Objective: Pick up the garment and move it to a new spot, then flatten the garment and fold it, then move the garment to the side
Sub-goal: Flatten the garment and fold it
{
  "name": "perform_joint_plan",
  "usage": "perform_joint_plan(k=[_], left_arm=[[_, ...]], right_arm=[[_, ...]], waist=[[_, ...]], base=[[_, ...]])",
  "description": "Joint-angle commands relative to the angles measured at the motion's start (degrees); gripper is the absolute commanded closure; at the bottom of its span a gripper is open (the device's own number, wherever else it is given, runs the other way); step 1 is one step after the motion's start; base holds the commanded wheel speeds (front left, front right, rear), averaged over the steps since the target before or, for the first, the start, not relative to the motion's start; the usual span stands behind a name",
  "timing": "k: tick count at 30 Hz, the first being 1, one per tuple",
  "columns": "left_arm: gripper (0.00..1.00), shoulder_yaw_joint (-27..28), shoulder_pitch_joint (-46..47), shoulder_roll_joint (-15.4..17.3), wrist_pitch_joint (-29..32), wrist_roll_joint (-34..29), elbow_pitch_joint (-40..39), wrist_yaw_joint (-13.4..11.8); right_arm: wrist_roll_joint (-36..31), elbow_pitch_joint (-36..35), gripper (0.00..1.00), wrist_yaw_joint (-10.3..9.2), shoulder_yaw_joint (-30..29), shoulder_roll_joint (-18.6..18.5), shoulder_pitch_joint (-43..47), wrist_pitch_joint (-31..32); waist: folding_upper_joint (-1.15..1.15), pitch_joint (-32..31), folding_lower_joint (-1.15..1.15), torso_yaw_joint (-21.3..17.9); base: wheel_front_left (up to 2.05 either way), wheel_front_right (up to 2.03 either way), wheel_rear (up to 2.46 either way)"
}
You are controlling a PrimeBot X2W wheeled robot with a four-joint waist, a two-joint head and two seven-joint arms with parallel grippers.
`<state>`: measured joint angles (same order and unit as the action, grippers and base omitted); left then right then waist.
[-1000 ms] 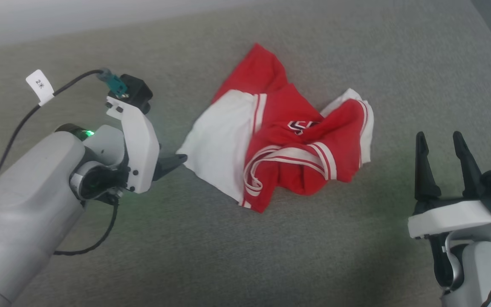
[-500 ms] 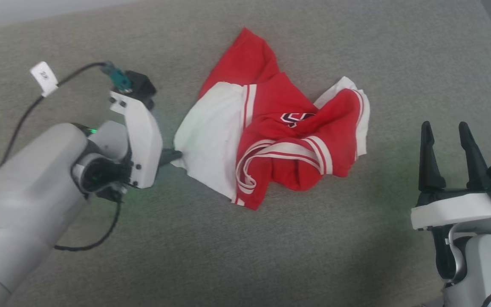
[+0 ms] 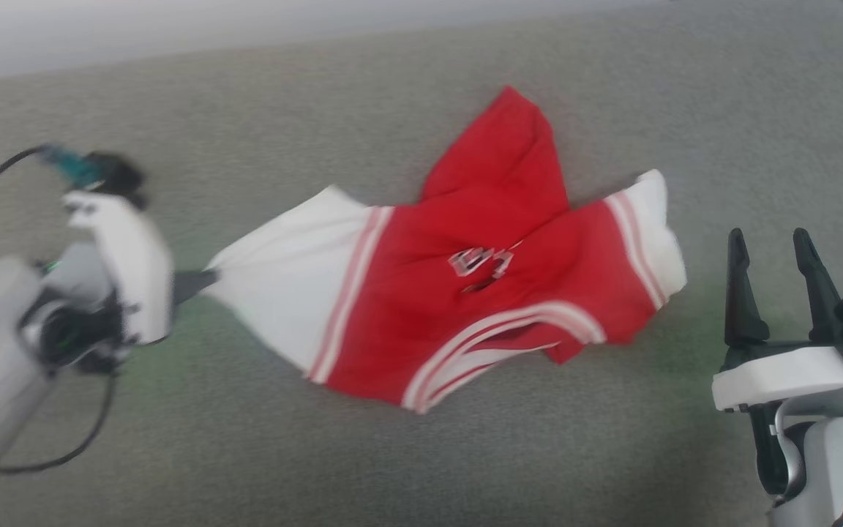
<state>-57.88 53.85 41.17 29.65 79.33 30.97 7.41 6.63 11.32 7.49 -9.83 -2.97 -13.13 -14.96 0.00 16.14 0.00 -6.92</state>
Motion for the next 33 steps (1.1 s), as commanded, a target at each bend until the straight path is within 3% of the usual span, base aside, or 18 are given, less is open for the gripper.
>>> perform_joint_plan(k=[1,5,13,14,15,16,17,21,27,30,33], left_arm=[[1.00,0.4,-1.5,1.2,-1.0,0.7,1.0,0.1],[1.00,0.8,-3.6,3.5,-3.5,0.7,5.3,0.1],[1.00,-0.1,-4.1,1.4,-8.5,-1.9,10.4,0.1],[0.90,-0.2,-4.1,1.1,-9.5,-2.2,10.8,0.1],[0.64,-0.3,-4.1,0.9,-10.4,-2.7,11.1,0.1],[0.23,-0.5,-4.1,0.6,-11.6,-3.3,11.4,0.1],[0.00,-0.7,-4.2,0.3,-12.8,-3.9,11.7,0.1],[0.00,-0.8,-5.4,-0.5,-20.1,-6.0,11.6,0.1],[0.00,0.1,-9.2,-3.5,-36.8,-9.8,10.0,-0.2],[0.00,0.5,-11.8,-5.5,-42.9,-11.7,9.1,-2.1],[0.00,2.5,-14.2,-7.3,-44.7,-15.1,7.6,-5.3]], right_arm=[[-0.7,0.0,0.00,0.00,-0.3,0.1,0.6,-0.3],[-1.7,0.0,0.00,0.00,-0.6,0.1,0.7,-0.3],[-3.4,0.3,0.00,0.00,-0.4,-0.4,0.7,-0.3],[-3.6,0.4,0.00,0.00,-0.2,-0.7,0.7,-0.2],[-3.6,0.6,0.00,0.00,0.1,-1.0,0.7,0.3],[-3.4,0.9,0.00,0.00,0.3,-1.4,0.7,0.9],[-3.3,1.0,0.00,0.00,0.6,-2.0,0.7,1.6],[-2.8,1.2,0.00,-0.01,3.1,-5.1,-0.4,6.6],[-0.5,1.5,0.00,0.00,9.6,-13.1,-3.5,18.5],[3.0,2.2,0.00,-0.01,13.5,-17.4,-5.5,25.4],[7.0,2.7,0.00,-0.01,18.2,-22.6,-7.9,33.2]], waist=[[0.00,-1.1,0.00,1.5],[0.00,-1.5,0.00,2.6],[0.00,-2.4,0.00,3.4],[0.00,-2.7,0.00,3.4],[0.00,-2.9,0.00,3.5],[0.00,-3.3,0.00,3.5],[0.00,-3.7,0.00,3.7],[0.00,-4.8,0.00,4.7],[0.00,-5.5,0.00,8.9],[0.00,-5.4,0.00,11.6],[0.00,-4.7,0.00,14.2]], base=[[0.00,0.00,0.00],[0.00,0.00,0.00],[0.00,0.00,0.00],[0.00,0.00,0.00],[0.00,0.00,0.00],[0.00,0.00,0.00],[0.00,0.00,0.00],[0.00,0.00,0.00],[0.00,0.00,0.00],[0.00,0.00,0.00],[0.00,0.00,0.00]])
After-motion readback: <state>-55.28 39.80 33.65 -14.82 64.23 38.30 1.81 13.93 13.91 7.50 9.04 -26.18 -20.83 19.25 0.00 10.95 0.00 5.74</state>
